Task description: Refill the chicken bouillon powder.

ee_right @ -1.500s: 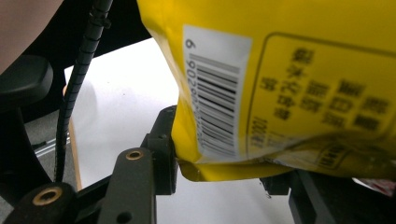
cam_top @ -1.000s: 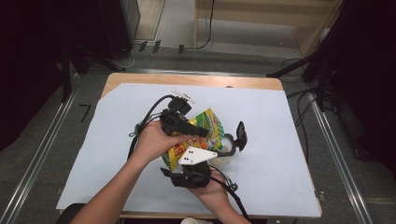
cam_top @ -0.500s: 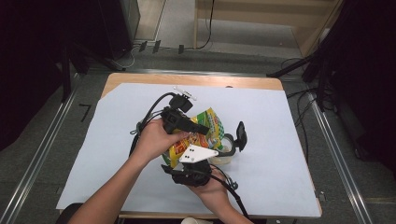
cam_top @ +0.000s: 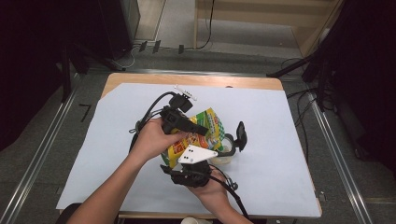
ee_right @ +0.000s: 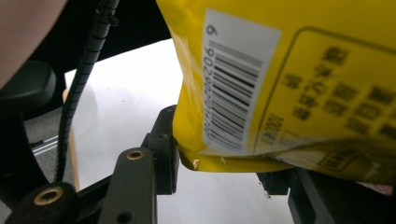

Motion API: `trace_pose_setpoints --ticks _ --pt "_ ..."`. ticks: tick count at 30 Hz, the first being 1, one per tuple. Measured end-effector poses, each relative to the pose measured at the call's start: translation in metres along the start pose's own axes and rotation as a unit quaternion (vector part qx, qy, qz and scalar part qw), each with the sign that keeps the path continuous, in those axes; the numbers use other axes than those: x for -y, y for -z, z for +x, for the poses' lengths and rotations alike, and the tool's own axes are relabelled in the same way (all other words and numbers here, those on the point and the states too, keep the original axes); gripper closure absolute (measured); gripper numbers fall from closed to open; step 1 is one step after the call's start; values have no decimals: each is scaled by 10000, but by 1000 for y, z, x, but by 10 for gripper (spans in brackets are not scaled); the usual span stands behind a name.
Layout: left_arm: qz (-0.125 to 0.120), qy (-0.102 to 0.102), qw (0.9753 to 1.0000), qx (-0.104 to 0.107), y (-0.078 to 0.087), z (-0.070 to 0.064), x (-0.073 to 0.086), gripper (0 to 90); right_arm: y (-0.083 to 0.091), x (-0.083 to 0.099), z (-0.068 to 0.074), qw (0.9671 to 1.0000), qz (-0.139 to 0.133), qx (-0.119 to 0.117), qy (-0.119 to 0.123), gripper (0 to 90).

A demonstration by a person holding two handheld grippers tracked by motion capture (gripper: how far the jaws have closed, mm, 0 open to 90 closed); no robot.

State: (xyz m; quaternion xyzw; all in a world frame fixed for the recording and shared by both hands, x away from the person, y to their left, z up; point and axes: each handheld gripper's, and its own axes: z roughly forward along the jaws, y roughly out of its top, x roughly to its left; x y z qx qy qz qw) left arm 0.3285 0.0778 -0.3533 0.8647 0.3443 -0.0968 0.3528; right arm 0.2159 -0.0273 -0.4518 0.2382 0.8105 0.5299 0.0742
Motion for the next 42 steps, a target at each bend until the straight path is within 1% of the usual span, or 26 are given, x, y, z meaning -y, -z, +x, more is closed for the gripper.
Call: trace_pose_setpoints --ticks 1,3,4,8,10,13,15,16,18,23,25,29,30,31,32,34,36,41,42 --pt "-20 26 10000 -13 0 0 0 758 0 0 0 10000 -14 -48 0 577" --pt "-28 38 10000 -16 0 0 0 761 0 -1 0 10000 -13 -54 -13 575" --pt "7 49 10000 -18 -1 1 -1 761 0 -1 -1 10000 1 -72 12 572" --pt "10 48 10000 -15 -3 1 -2 767 -1 1 -1 9999 58 -40 72 553" --pt "14 57 10000 18 -4 2 -3 768 0 1 -2 10000 61 -11 38 581" --pt "67 58 10000 -15 -6 1 -4 770 0 1 -3 10000 68 -30 -53 586" --pt "96 51 9999 4 -7 1 -6 770 0 1 -3 9999 53 -15 -94 587" --pt "155 31 9999 -21 -9 0 -9 770 0 1 -4 9999 33 -13 -130 587" --pt "192 28 9998 -12 -9 -1 -12 770 1 0 -5 9998 -3 -9 -187 586" --pt "197 73 9998 4 -10 -1 -15 772 3 0 -7 9997 -41 1 -223 582" --pt "173 94 9998 -4 -10 0 -15 772 3 -1 -7 9998 -36 -25 -207 566" --pt "154 103 9998 29 -7 -2 -14 773 4 -1 -5 9998 -55 -65 -160 587" --pt "132 68 9999 39 -5 -3 -14 774 5 -2 -4 9999 -57 -51 -96 591" --pt "132 68 9999 39 -5 -3 -14 774 5 -3 -4 9999 -62 -35 -87 591" --pt "109 25 9999 16 -5 -4 -16 774 5 -3 -4 9999 -79 -10 -83 592" --pt "103 7 9999 -1 -5 -5 -16 774 4 -4 -4 9999 -84 1 -109 592" --pt "135 -52 9999 -42 -8 -5 -17 772 3 -3 -6 9999 -64 4 -155 594" --pt "125 -48 9999 -62 -9 -5 -17 772 3 -2 -7 9998 -50 5 -184 594" --pt "91 -22 10000 -28 -9 -4 -18 775 2 -1 -9 9998 -55 31 -179 595"
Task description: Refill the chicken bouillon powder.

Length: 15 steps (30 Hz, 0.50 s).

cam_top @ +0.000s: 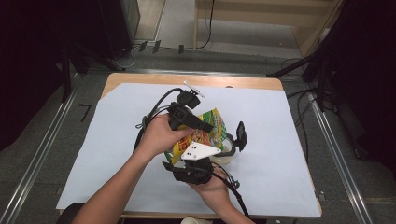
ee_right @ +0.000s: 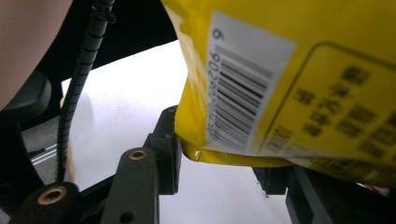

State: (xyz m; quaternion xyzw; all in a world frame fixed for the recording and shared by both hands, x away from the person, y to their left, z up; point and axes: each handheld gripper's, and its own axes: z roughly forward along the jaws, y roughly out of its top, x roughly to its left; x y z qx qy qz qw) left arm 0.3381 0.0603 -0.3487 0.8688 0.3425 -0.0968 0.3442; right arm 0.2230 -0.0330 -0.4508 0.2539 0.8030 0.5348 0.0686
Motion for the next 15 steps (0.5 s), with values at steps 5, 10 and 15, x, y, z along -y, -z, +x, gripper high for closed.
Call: trace_pose_setpoints --ticks 5,10,15 --pt "-26 9 10000 -9 1 0 0 773 -2 -1 -1 10000 -39 3 -12 596" --pt "-33 -12 10000 -9 3 0 0 771 -2 -1 0 10000 -43 14 2 596" --pt "-35 -24 10000 -10 2 0 1 772 -2 -2 0 10000 -28 18 3 596"
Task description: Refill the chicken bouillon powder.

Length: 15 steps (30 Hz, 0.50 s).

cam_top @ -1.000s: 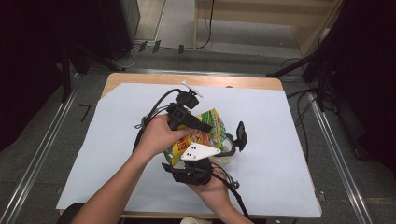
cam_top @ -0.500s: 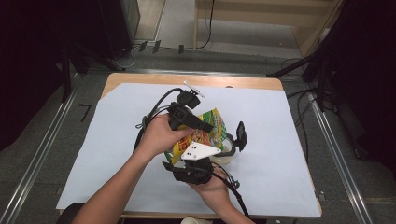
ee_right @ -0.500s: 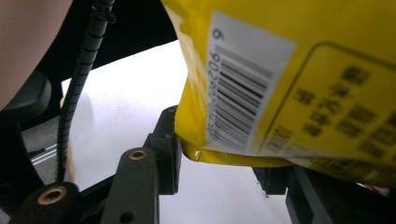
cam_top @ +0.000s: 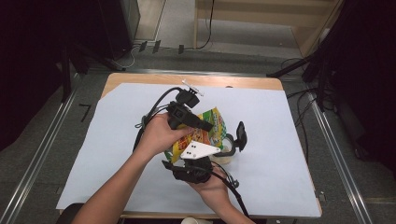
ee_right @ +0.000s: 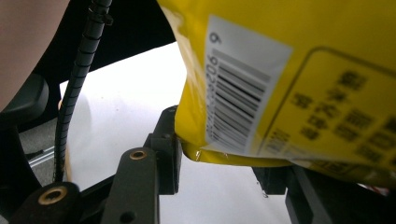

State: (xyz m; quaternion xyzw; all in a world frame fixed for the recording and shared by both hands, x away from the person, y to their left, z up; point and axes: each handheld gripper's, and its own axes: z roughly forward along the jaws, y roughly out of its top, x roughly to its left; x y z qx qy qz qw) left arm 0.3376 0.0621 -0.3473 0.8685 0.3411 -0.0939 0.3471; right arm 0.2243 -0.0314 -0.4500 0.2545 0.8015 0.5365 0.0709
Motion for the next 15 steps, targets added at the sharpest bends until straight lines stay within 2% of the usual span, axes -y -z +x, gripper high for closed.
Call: trace_pose_setpoints --ticks 15 --pt "9 37 10000 14 -1 1 0 769 1 -1 0 10000 48 -28 -46 596"
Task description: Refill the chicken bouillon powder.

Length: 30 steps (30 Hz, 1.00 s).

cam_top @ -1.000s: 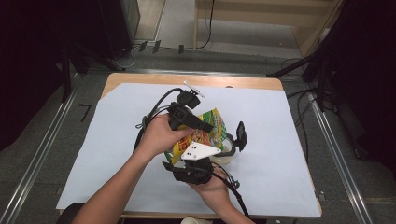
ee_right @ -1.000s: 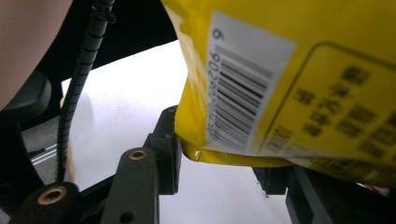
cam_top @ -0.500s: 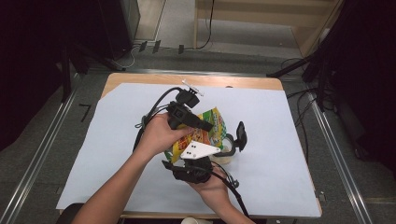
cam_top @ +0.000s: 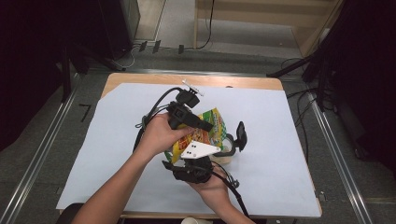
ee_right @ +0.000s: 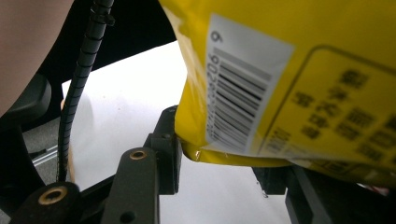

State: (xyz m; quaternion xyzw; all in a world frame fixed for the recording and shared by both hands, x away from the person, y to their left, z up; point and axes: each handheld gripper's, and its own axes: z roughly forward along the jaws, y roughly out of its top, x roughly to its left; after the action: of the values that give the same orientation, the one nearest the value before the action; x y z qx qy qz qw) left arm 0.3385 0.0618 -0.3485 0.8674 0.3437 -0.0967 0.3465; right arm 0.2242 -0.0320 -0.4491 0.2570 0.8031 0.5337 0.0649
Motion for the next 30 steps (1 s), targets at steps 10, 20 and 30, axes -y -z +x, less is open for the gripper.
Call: trace_pose_setpoints --ticks 10,20,30 --pt "14 22 10000 -6 0 2 0 769 0 -1 -1 10000 54 -21 -35 596" --pt "20 17 10000 -11 1 1 0 768 -1 -1 0 10000 29 -19 -34 597" --pt "17 2 10000 -21 2 -1 0 767 0 -2 1 10000 13 -29 -45 597"
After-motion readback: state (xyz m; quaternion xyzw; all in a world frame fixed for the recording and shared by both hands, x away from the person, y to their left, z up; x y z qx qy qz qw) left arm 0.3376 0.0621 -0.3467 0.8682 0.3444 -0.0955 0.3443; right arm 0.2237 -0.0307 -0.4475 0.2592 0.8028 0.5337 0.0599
